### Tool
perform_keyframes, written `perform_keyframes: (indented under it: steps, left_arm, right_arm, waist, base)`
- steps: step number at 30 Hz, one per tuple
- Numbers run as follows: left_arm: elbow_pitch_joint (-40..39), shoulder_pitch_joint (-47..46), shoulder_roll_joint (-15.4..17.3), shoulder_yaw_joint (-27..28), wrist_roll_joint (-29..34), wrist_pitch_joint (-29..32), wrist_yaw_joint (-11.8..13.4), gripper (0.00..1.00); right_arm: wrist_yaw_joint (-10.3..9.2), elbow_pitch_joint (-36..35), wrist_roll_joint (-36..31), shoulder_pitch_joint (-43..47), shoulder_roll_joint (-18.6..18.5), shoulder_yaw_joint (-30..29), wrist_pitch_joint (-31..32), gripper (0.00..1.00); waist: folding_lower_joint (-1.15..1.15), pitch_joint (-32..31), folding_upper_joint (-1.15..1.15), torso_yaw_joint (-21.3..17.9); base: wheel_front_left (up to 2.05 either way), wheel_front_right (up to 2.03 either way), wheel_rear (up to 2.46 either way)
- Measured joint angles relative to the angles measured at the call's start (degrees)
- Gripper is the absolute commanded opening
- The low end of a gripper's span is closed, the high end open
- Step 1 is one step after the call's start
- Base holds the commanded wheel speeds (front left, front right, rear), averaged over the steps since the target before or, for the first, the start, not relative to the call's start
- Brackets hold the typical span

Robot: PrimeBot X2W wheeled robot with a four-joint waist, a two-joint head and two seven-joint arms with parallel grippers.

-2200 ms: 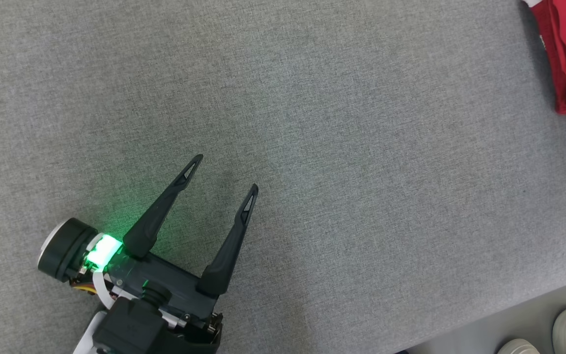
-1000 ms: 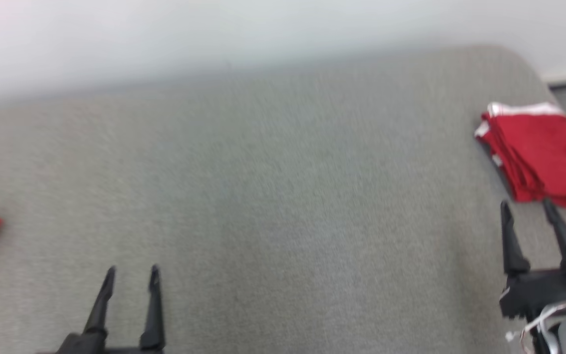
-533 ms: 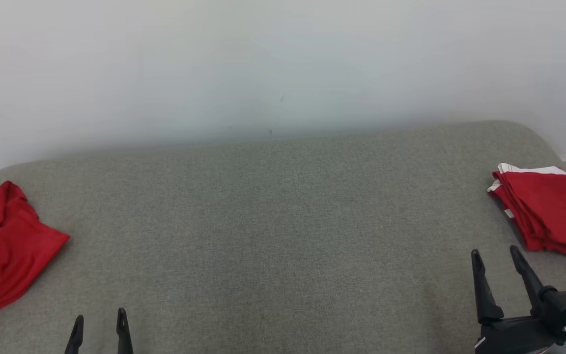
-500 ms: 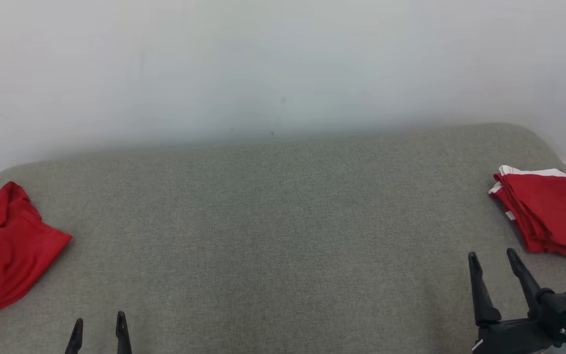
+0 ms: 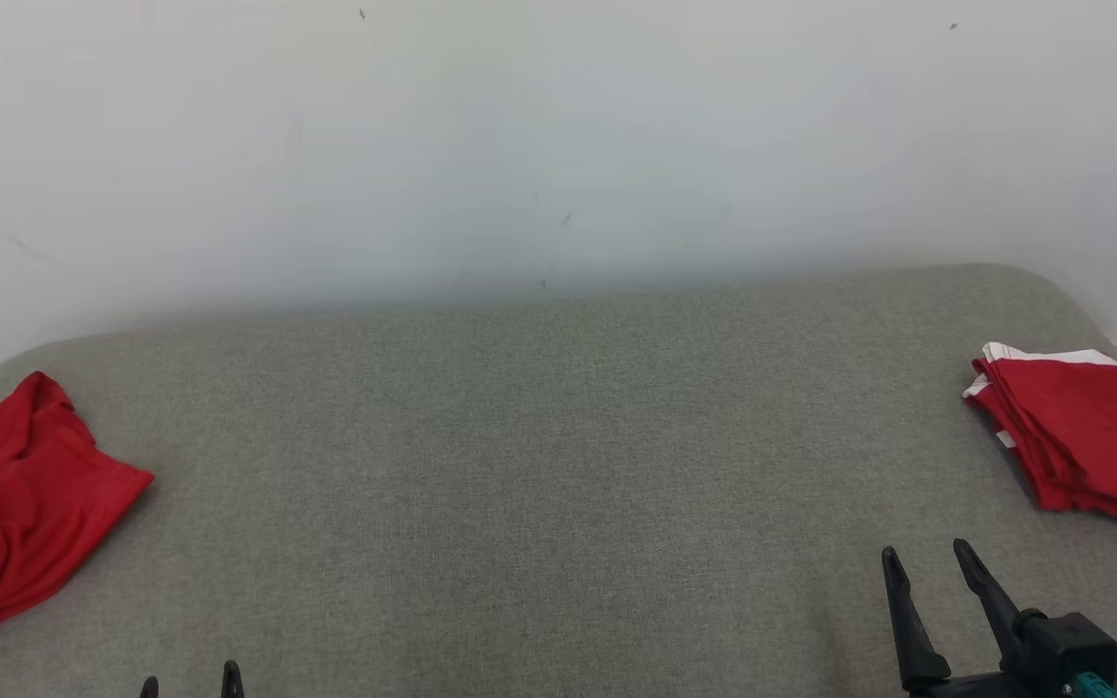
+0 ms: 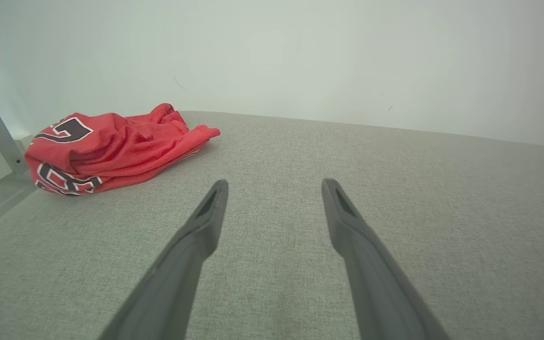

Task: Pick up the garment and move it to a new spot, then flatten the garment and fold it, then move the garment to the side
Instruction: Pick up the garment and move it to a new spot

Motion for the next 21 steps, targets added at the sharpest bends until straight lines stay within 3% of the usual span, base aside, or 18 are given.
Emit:
perform_keyframes:
  steps: [21]
  left_arm:
    - [-0.6,-0.3,-0.1,-0.1,-0.1,0.0,0.0,1.0]
  right_arm:
    - [0.0,0.2,1.1,0.0,0.0,1.3,0.3,1.0]
  waist:
    - [0.0,0.4,0.01,0.3]
  base:
    - [0.0,0.0,0.0]
